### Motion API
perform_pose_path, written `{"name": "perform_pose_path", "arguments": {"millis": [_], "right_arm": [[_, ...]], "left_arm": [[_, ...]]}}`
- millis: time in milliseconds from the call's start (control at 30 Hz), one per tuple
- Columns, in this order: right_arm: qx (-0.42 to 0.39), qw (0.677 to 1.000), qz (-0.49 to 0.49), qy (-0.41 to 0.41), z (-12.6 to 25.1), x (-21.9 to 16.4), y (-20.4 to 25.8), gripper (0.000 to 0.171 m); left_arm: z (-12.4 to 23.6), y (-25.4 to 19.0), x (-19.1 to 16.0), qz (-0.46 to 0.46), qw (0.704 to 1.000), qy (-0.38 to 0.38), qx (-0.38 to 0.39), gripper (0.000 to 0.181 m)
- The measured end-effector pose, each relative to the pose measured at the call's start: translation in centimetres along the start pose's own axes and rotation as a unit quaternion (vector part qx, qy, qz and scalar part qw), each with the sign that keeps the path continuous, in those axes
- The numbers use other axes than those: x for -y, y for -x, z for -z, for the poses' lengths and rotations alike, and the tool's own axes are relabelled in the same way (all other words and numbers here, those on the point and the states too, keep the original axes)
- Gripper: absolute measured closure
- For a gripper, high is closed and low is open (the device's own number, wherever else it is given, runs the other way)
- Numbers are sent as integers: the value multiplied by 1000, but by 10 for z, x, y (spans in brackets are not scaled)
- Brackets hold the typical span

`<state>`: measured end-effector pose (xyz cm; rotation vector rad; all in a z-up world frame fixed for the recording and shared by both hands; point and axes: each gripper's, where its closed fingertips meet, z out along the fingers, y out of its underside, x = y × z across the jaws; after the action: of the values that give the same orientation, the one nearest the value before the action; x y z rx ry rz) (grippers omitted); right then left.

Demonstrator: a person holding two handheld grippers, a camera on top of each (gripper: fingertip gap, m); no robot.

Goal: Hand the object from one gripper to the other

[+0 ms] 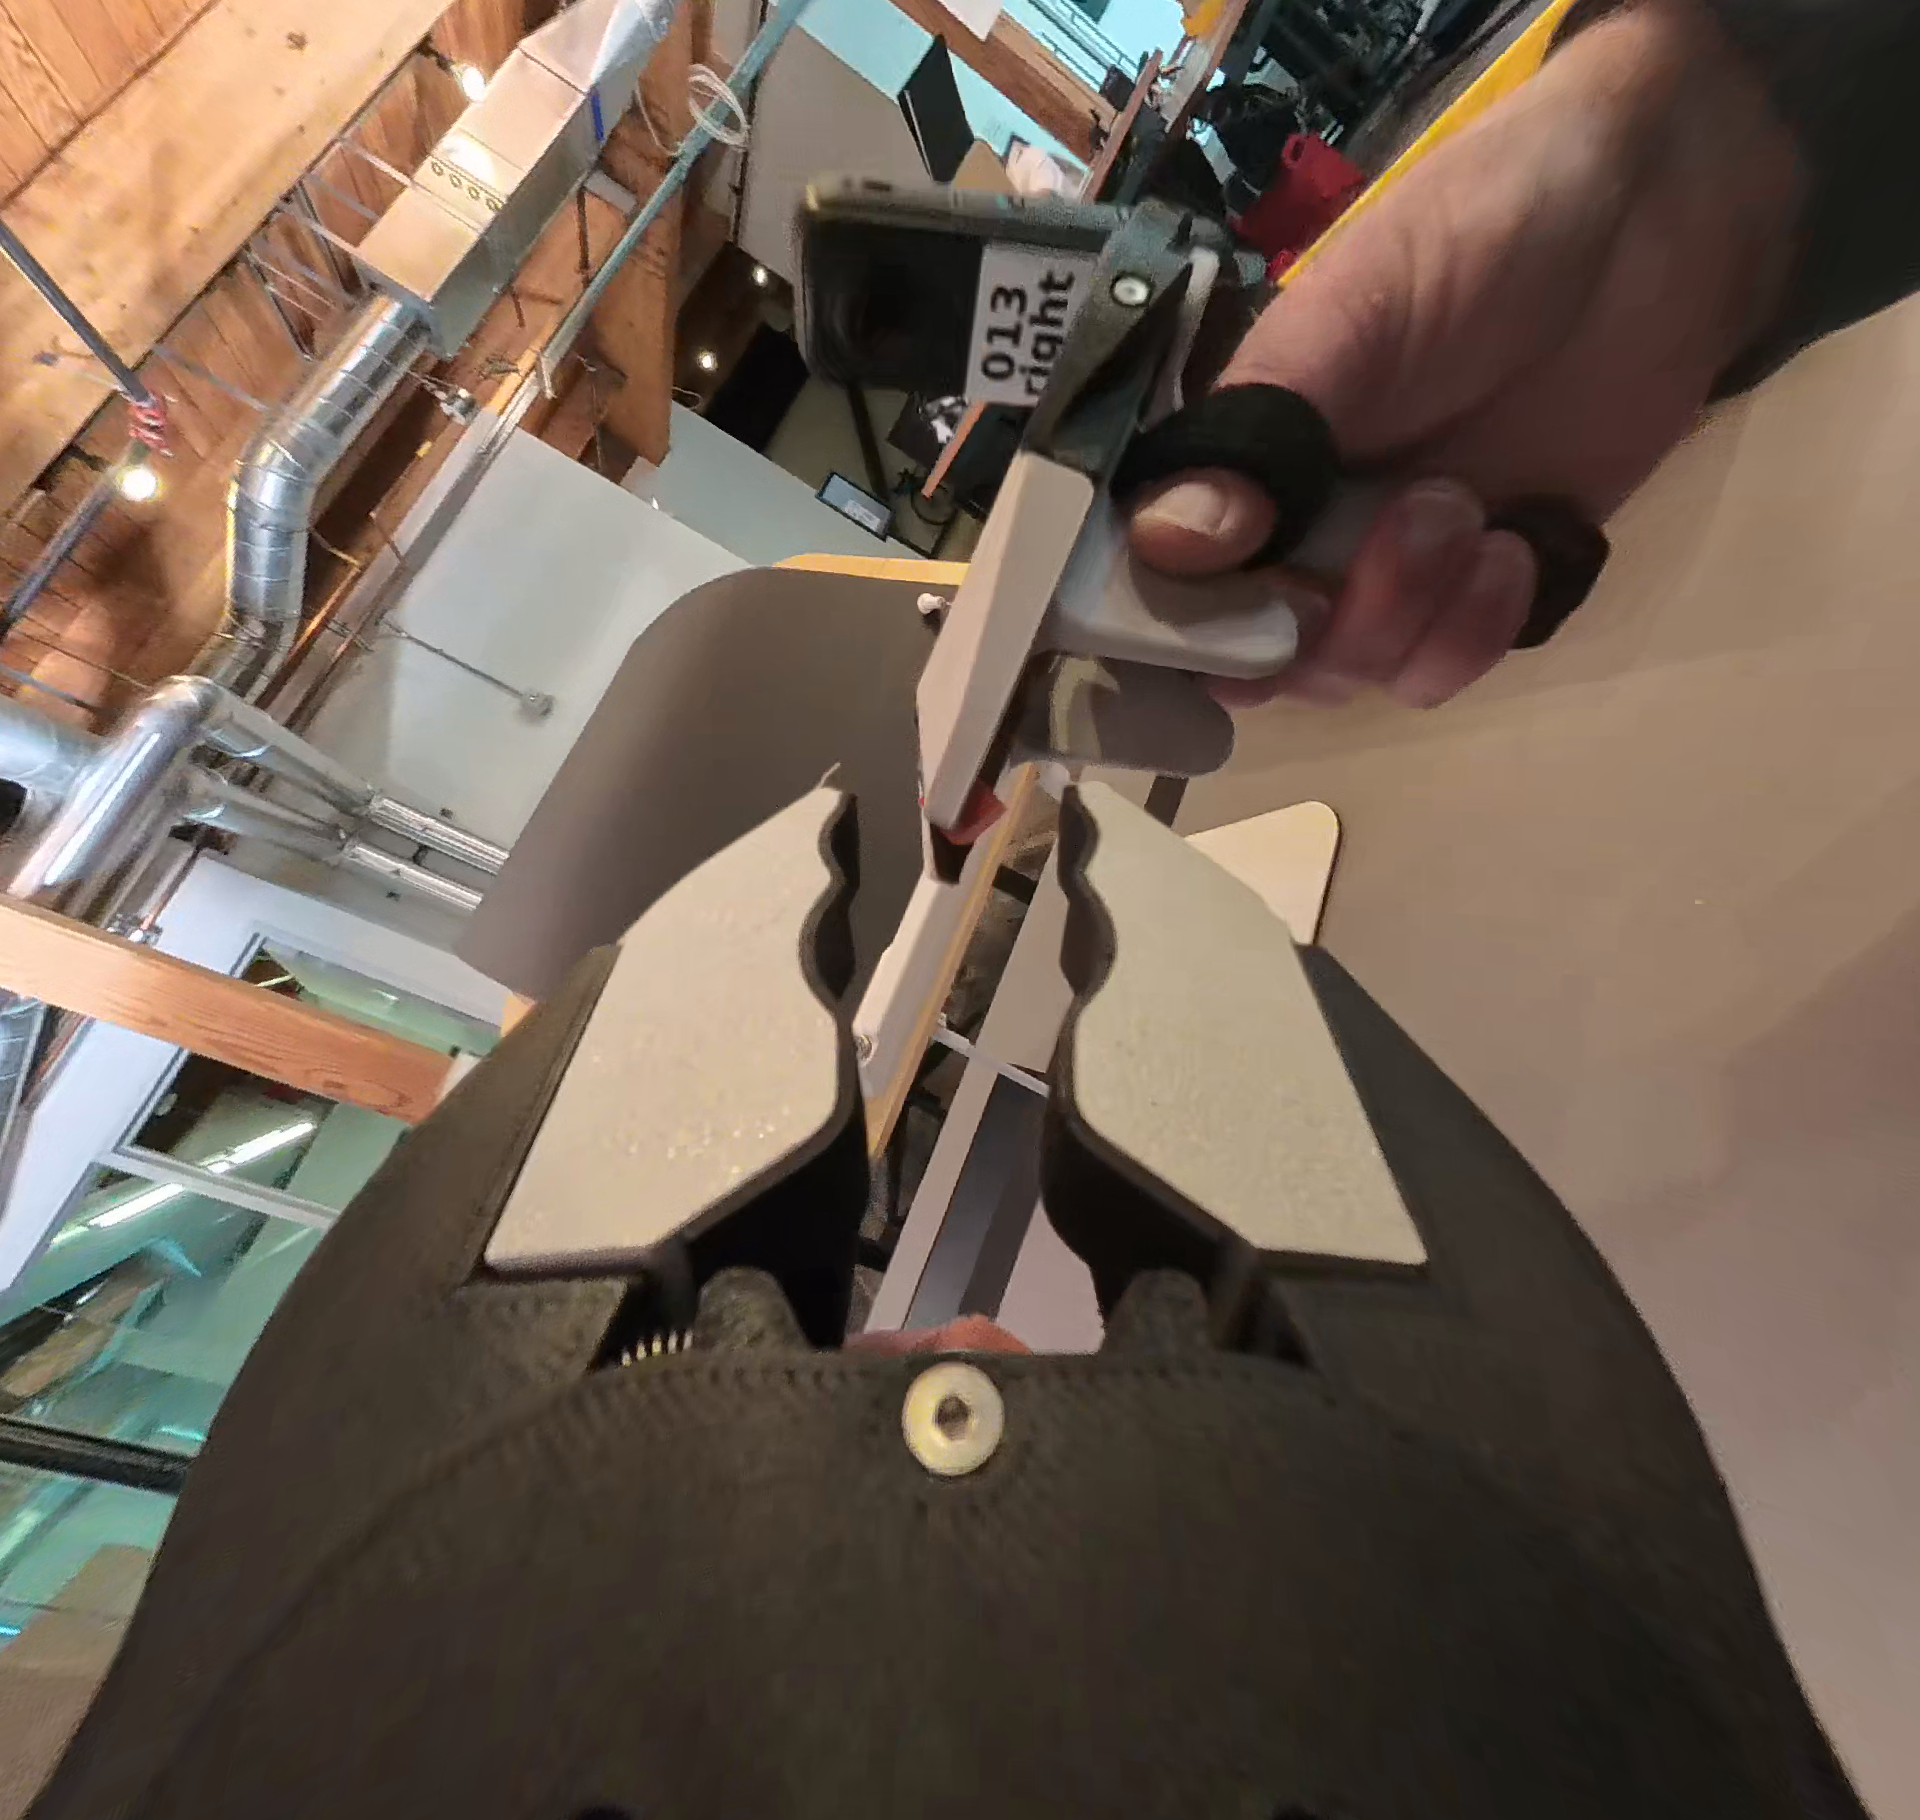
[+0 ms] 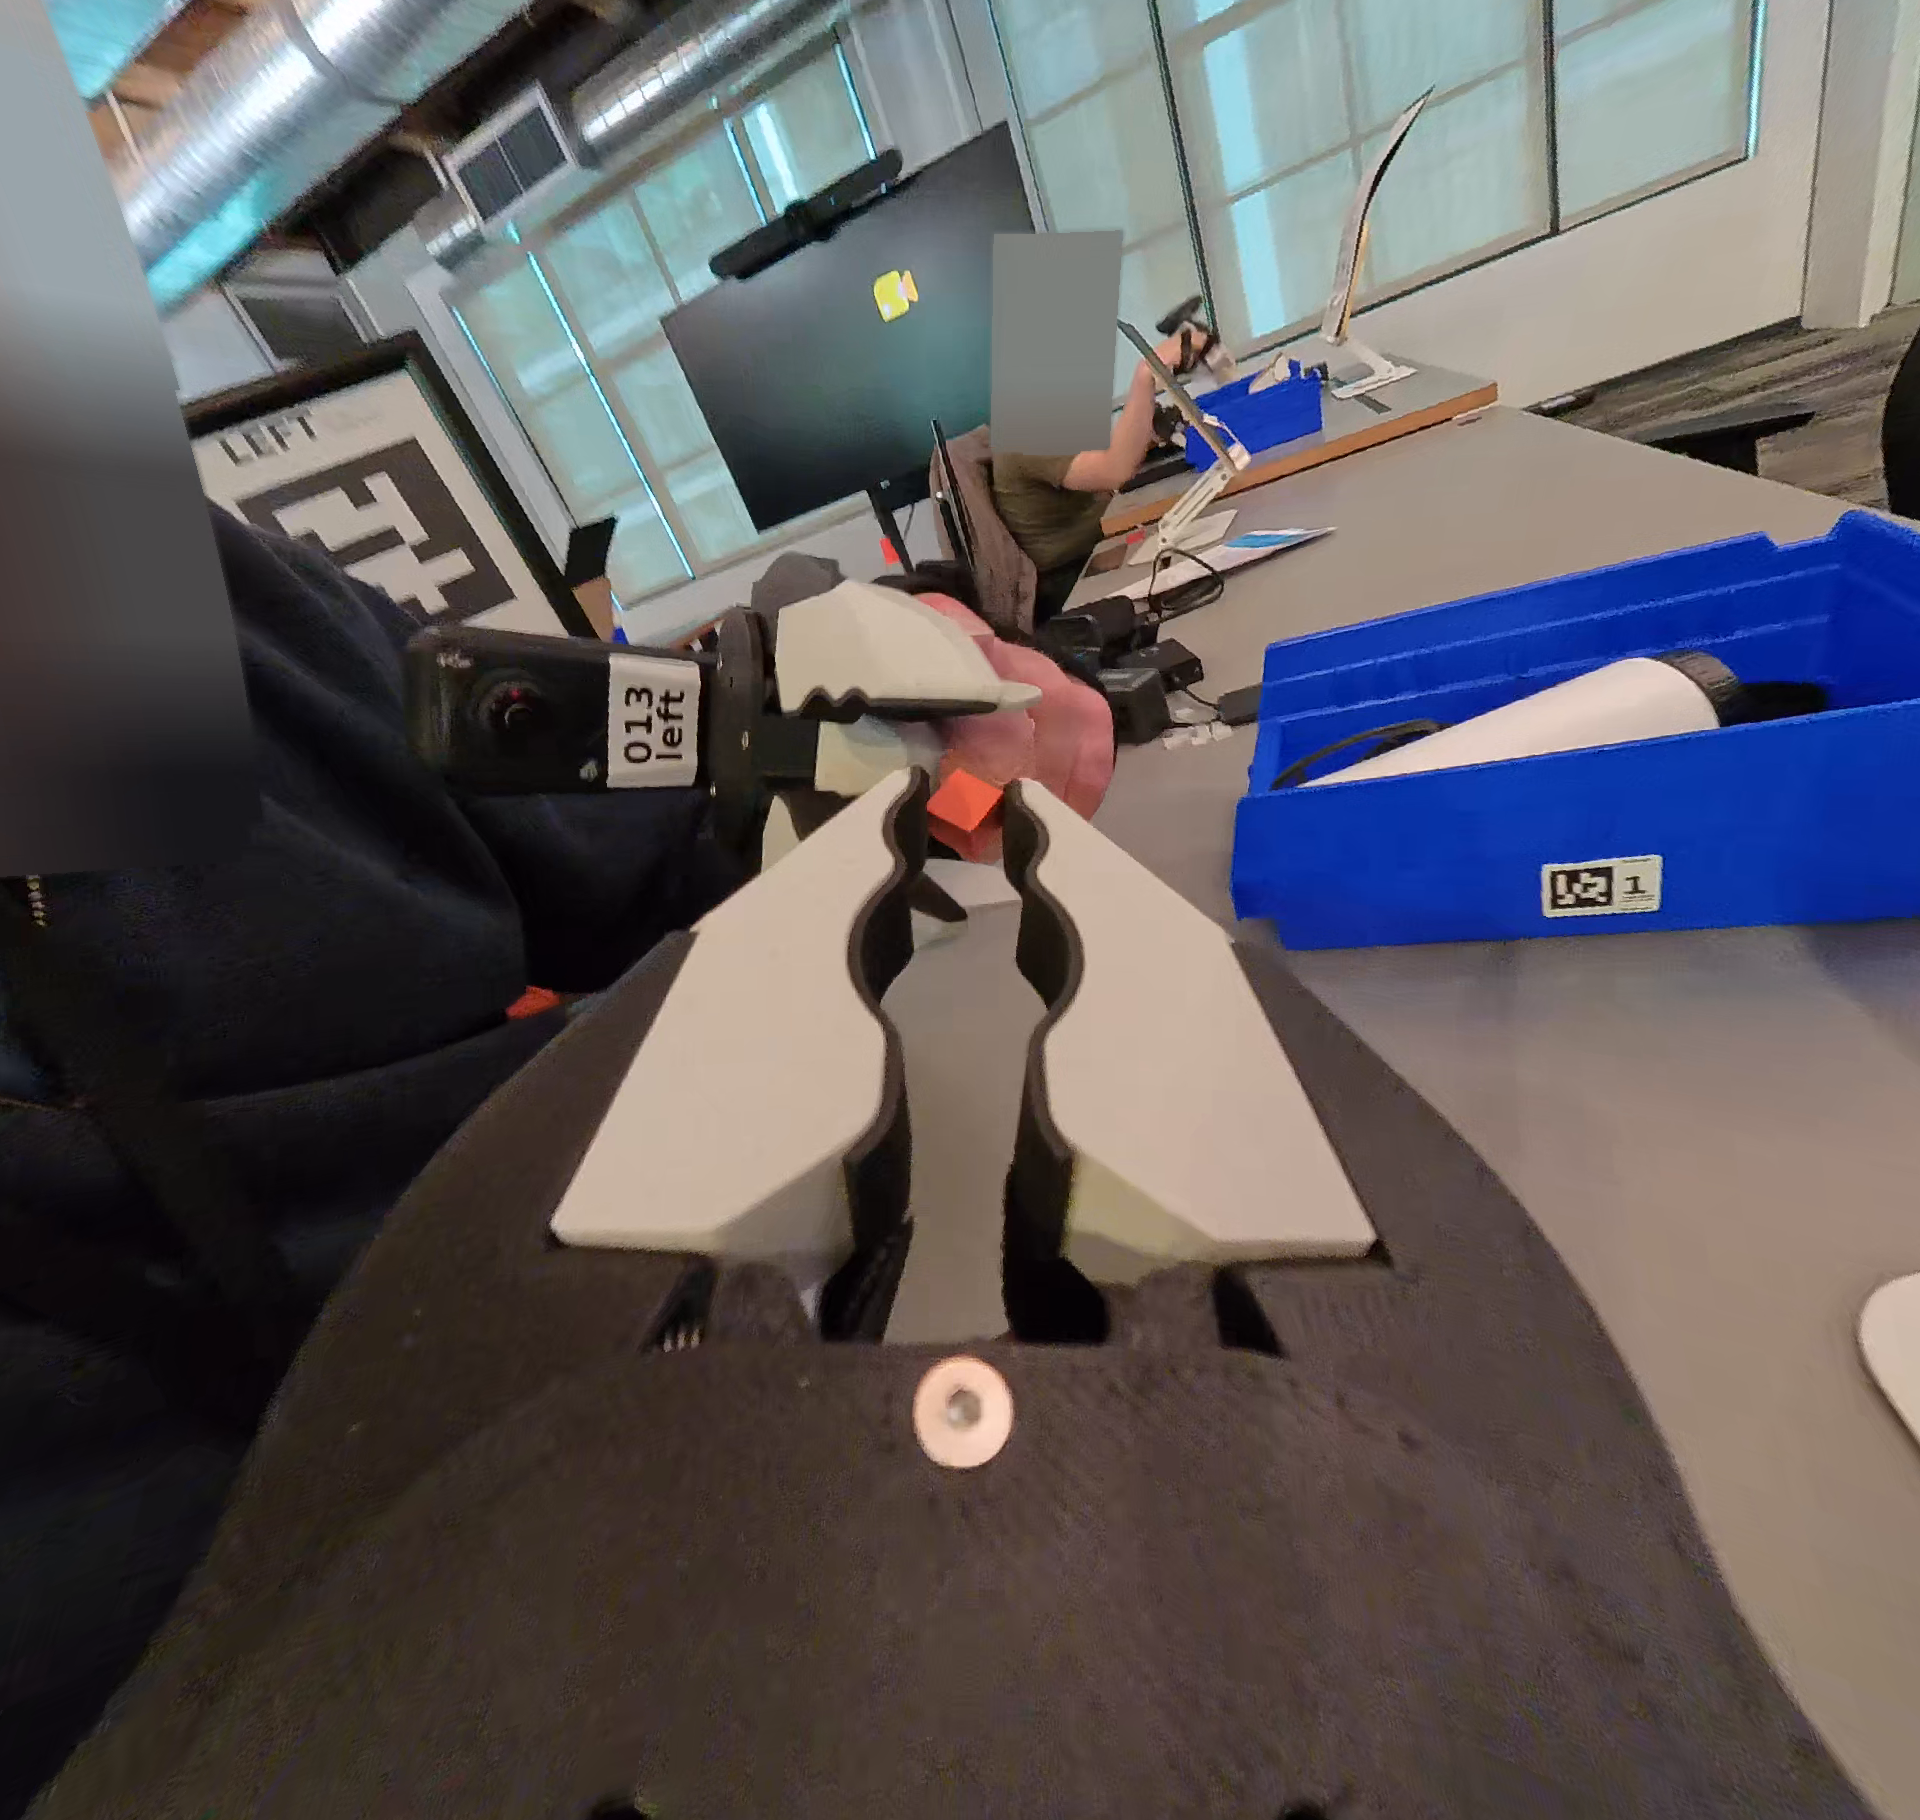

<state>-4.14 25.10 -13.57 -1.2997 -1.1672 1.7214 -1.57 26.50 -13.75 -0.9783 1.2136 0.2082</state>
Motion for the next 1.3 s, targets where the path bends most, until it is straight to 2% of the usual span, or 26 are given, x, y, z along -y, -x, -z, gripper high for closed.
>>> {"name": "perform_pose_path", "arguments": {"millis": [200,333,1300], "right_arm": [[26,997,-58,-48,-5,-1,1,161],[35,994,-78,-72,-6,0,2,161],[48,992,-88,-77,-6,1,6,159]], "left_arm": [[-5,3,1,-12,999,7,36,153],[-6,3,1,-9,999,6,45,165],[-4,3,6,3,999,-1,35,167]]}}
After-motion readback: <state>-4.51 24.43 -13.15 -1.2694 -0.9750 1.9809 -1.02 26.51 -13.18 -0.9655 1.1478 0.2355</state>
